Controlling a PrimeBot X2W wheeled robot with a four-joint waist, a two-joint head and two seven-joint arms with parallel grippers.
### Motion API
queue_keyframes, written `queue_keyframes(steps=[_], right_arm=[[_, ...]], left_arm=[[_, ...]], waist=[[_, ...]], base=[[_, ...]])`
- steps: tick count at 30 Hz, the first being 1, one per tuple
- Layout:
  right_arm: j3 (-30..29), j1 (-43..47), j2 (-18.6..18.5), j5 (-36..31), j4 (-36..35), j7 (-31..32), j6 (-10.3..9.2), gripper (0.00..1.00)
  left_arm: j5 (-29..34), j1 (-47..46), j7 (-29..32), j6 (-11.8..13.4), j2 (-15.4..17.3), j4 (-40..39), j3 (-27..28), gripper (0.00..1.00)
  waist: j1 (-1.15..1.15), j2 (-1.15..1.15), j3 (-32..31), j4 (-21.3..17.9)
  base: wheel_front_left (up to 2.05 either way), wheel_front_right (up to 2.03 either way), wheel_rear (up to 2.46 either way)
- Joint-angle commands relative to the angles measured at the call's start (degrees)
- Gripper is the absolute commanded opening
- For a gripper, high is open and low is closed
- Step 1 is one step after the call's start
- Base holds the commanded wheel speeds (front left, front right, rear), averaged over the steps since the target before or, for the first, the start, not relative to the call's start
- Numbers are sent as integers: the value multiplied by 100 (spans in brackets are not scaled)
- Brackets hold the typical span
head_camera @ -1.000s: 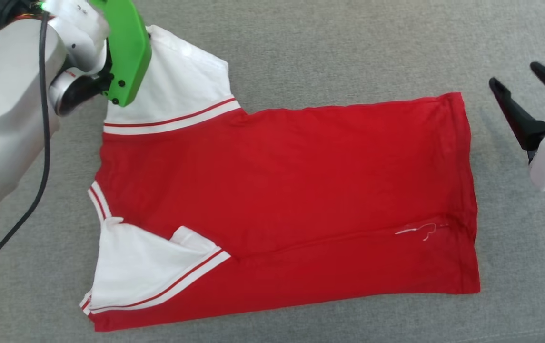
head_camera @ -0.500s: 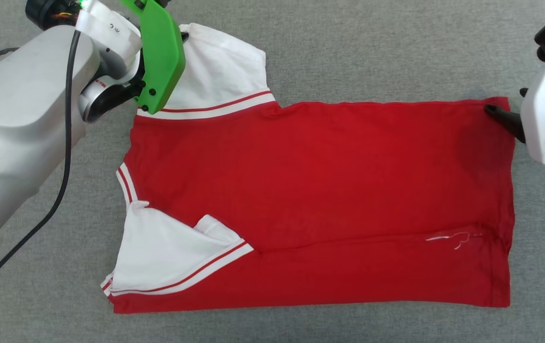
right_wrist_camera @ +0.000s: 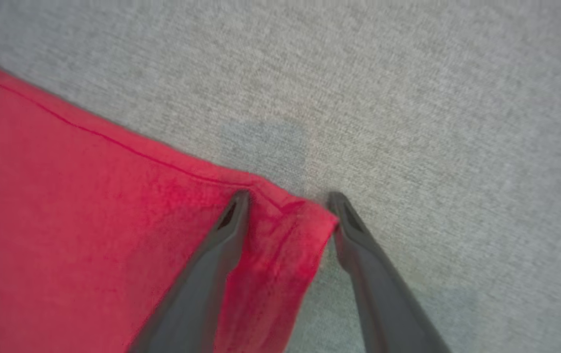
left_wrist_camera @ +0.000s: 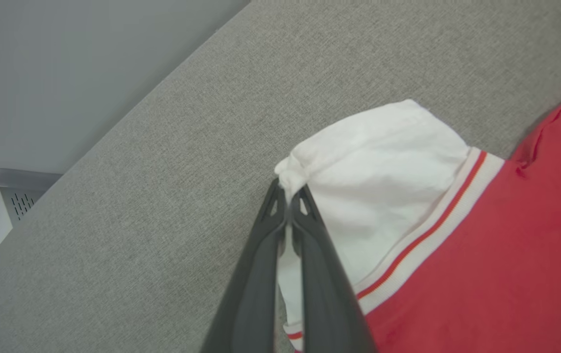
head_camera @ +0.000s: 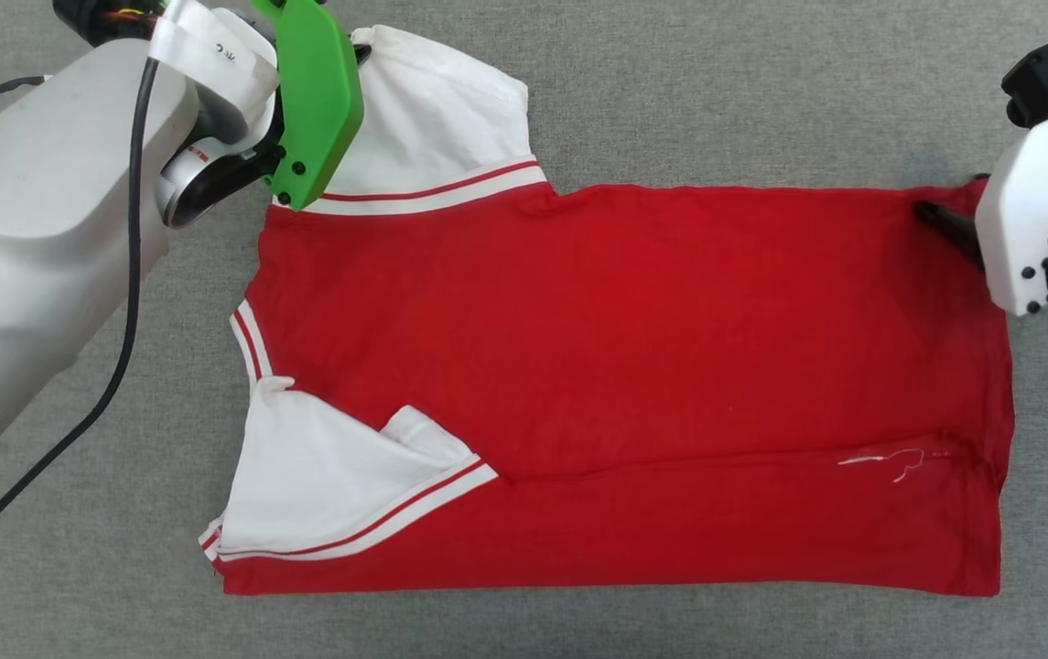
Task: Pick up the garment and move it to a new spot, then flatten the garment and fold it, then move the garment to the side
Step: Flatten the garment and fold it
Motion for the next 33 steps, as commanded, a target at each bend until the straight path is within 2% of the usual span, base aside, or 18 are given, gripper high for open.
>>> queue_keyframes(steps=[1, 12, 25, 33], right_arm=[[228, 160, 172, 93, 169, -60, 2, 0], [238, 195, 65, 402, 215, -1272, 2, 0], [202, 1221, -274, 666, -126, -2069, 2, 0], [72, 2099, -385, 750, -439, -2307, 2, 0]], left_arm=[[25, 13, -42, -15, 22, 17, 8, 0], [22, 523, -273, -15, 197, 8, 8, 0], [-55, 1530, -667, -15, 559, -434, 8, 0], [-156, 2643, -799, 281, 949, -1030, 8, 0]], waist=[[1, 0, -63, -39], [1, 0, -816, -92], [1, 0, -1878, 91], [1, 0, -2311, 151]], base=[[0, 0, 0], [0, 0, 0], [0, 0, 0], [0, 0, 0]])
